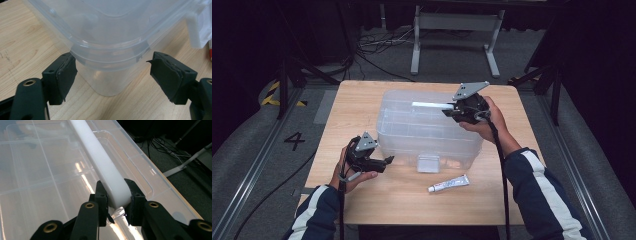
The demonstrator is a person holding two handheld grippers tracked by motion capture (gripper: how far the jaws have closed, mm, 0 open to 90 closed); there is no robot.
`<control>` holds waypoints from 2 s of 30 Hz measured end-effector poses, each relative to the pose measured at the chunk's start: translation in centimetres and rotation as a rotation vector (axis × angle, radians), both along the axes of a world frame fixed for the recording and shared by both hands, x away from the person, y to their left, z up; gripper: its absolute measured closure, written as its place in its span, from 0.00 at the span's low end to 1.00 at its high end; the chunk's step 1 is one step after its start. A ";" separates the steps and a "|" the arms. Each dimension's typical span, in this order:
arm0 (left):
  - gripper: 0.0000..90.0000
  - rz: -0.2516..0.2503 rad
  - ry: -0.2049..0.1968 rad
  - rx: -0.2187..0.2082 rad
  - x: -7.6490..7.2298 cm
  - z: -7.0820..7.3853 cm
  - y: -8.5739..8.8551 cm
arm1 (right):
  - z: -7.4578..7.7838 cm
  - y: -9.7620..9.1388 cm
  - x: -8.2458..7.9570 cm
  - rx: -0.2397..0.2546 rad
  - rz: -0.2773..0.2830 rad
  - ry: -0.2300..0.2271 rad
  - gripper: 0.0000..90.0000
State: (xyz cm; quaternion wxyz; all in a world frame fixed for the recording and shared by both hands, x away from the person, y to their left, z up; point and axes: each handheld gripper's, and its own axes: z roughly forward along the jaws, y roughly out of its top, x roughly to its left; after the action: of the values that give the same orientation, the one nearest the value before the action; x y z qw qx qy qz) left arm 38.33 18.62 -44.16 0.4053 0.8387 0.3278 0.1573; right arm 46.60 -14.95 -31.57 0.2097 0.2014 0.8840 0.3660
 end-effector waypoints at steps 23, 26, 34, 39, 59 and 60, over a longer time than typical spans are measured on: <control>0.58 -0.018 -0.029 -0.014 -1.9 1.0 3.1 | 1.5 -0.1 1.3 0.017 -0.020 0.015 0.81; 0.60 -0.010 -0.039 -0.027 -2.0 1.3 3.5 | 1.8 0.0 1.7 0.014 -0.026 0.020 0.81; 0.69 -0.003 -0.091 -0.027 -2.0 2.4 3.3 | 2.6 0.1 2.4 0.002 -0.035 0.037 0.80; 0.75 0.014 -0.130 -0.060 -1.9 3.1 2.9 | 2.9 0.2 2.6 -0.009 -0.039 0.033 0.79; 0.98 0.039 -0.156 -0.096 -1.0 3.0 1.8 | 3.6 -0.7 1.5 -0.001 -0.045 -0.030 0.73; 0.98 0.035 -0.153 -0.098 -1.0 2.9 1.8 | 3.6 -0.9 1.2 -0.006 -0.045 -0.038 0.72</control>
State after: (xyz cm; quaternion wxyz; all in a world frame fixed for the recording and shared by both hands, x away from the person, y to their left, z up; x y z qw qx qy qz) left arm 37.37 20.45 -41.24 0.4667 0.7977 0.3181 0.2117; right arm 47.83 -15.88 -28.01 0.2349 0.2135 0.8762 0.3625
